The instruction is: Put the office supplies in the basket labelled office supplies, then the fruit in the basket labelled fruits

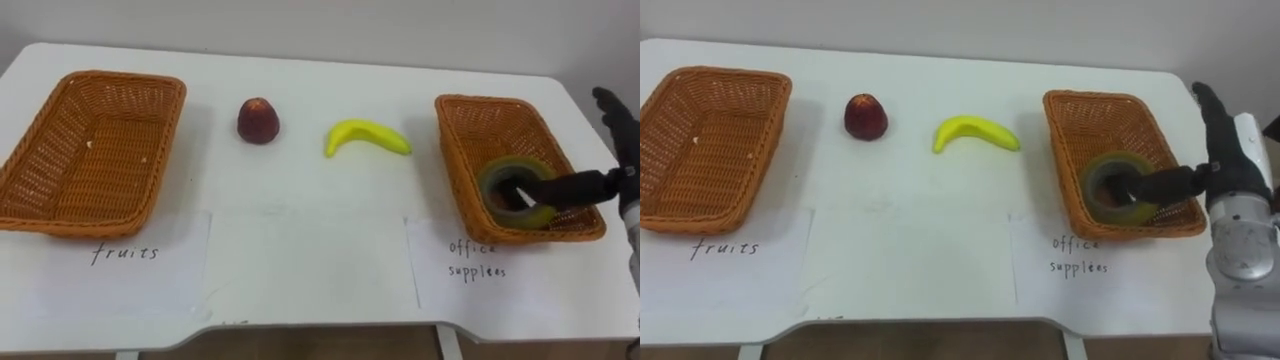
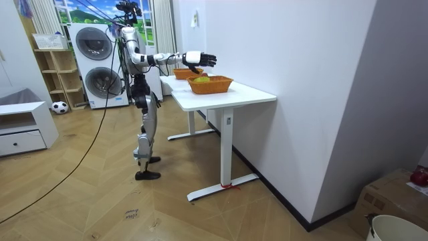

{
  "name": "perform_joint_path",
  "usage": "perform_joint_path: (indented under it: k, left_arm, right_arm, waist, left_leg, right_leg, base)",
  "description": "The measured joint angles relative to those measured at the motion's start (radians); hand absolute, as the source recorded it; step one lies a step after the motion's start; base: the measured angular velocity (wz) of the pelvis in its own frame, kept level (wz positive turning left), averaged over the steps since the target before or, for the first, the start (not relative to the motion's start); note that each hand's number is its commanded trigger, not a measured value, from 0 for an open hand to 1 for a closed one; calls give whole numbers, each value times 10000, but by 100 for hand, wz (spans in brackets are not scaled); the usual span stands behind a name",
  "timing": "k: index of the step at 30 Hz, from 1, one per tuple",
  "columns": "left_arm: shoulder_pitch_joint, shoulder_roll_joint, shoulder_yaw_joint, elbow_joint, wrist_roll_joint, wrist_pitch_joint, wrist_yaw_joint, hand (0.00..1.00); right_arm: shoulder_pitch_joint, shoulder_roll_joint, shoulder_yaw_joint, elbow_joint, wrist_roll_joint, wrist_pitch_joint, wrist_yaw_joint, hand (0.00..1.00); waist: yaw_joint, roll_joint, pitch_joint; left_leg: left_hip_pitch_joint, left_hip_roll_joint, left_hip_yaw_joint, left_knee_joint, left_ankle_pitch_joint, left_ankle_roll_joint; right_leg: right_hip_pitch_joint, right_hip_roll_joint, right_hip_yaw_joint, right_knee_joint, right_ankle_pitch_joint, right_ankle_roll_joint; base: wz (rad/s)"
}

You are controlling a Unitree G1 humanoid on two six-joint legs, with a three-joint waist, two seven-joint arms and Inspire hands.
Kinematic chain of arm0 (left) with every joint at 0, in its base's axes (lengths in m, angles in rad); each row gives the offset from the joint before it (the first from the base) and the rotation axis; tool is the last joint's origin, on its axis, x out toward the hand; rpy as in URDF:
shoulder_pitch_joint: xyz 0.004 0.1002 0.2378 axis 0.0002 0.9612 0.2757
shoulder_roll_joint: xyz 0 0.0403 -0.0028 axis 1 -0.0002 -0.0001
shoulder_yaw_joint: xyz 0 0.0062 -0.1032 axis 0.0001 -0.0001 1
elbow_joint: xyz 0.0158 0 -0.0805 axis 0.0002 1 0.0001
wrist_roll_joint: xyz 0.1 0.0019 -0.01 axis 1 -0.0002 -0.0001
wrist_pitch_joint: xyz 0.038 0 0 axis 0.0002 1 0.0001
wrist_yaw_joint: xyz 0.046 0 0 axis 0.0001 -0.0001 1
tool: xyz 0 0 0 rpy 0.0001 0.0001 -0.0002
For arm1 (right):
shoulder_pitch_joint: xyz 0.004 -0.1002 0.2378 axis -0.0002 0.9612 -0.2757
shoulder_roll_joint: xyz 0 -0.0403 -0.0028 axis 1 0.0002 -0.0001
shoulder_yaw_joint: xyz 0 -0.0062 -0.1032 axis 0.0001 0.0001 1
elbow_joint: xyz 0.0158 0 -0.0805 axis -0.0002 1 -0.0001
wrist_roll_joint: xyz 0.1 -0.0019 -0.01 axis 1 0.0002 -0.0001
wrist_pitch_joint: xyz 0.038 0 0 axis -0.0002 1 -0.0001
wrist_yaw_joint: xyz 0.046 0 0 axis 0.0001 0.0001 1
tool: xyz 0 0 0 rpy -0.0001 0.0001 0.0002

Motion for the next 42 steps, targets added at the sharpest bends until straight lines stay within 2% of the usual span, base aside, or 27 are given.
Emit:
perform_joint_path:
  k: [2, 11, 15, 20, 23, 25, 28, 32, 34, 37, 42]
  left_arm:
    - [5, 0, -2, 1, 4, -1, -6, 0]
    - [256, 10, 74, 29, 26, -71, 223, 0]
    - [416, 7, 69, 29, 45, -66, 394, 0]
    - [475, 10, 72, 78, 116, -38, 488, 0]
    - [400, 12, -33, 198, 109, 26, 596, 0]
    - [346, 13, -68, 365, 114, 33, 674, 0]
    - [342, 15, -98, 439, 120, 87, 693, 0]
    - [165, 111, -321, 535, 118, 190, 660, 0]
    - [114, 190, -441, 554, 109, 221, 607, 0]
    - [-41, 214, -526, 676, 101, 220, 558, 0]
    - [45, 221, -508, 812, 109, 227, 459, 0]
  right_arm:
    - [-316, -30, 4, -36, 0, 0, -106, 0]
    - [-319, -21, 48, -1757, -90, -14, -386, 0]
    - [-322, -20, 68, -1943, 20, -14, -540, 0]
    - [-322, -20, 292, -1943, 120, -14, -976, 0]
    - [-323, -20, 616, -1943, 600, -14, -1117, 0]
    - [-325, -20, 878, -1940, 925, -14, -1168, 0]
    - [-385, -20, 1374, -1929, 1010, -14, -1156, 0]
    - [-774, -20, 1824, -1481, 1569, -10, -1126, 0]
    - [-1015, -21, 2005, -1380, 1817, -7, -1130, 0]
    - [-1440, -20, 2050, -1069, 2418, -136, -1146, 0]
    - [-1451, -21, 2046, -633, 3089, -160, -1346, 0]
  waist:
    - [13, -35, -7]
    - [247, -133, -59]
    - [395, -163, -76]
    - [752, -180, -44]
    - [792, -240, 9]
    - [834, -292, 17]
    - [932, -366, -22]
    - [1075, -361, -3]
    - [1081, -369, -11]
    - [1108, -330, 29]
    - [1082, -290, 43]
  left_leg:
    - [-29, 0, -8, 0, 0, 0]
    - [-26, -14, -35, 1, -1, 0]
    - [-5, -13, -34, 6, 0, 0]
    - [-30, -8, -60, 17, 0, 0]
    - [-118, -6, -81, 96, 0, 0]
    - [-227, -7, -87, 137, 0, -1]
    - [-513, 1, -67, 201, 6, -6]
    - [-616, -15, -163, 248, 6, -4]
    - [-734, -15, -207, 303, 8, -7]
    - [-898, -8, -251, 397, 10, -8]
    - [-900, -10, -341, 391, 10, -6]
  right_leg:
    - [-11, 2, -26, 12, 0, 0]
    - [-20, 12, -38, 11, 0, 0]
    - [10, 10, -40, 16, 0, 0]
    - [23, 14, -28, 20, 0, 0]
    - [-10, 16, -43, 20, 1, -1]
    - [-103, 16, -34, 20, 2, -2]
    - [-359, 25, -14, 17, 42, -68]
    - [-388, 24, -110, -1, 56, -86]
    - [-497, 24, -189, 7, 56, -86]
    - [-610, 10, -246, -12, 60, -92]
    - [-558, -3, -326, -24, 59, -91]
  base:
    - [0]
    - [0]
    - [1]
    - [0]
    - [1]
    - [0]
    - [-3]
    - [7]
    - [10]
    - [8]
    - [7]
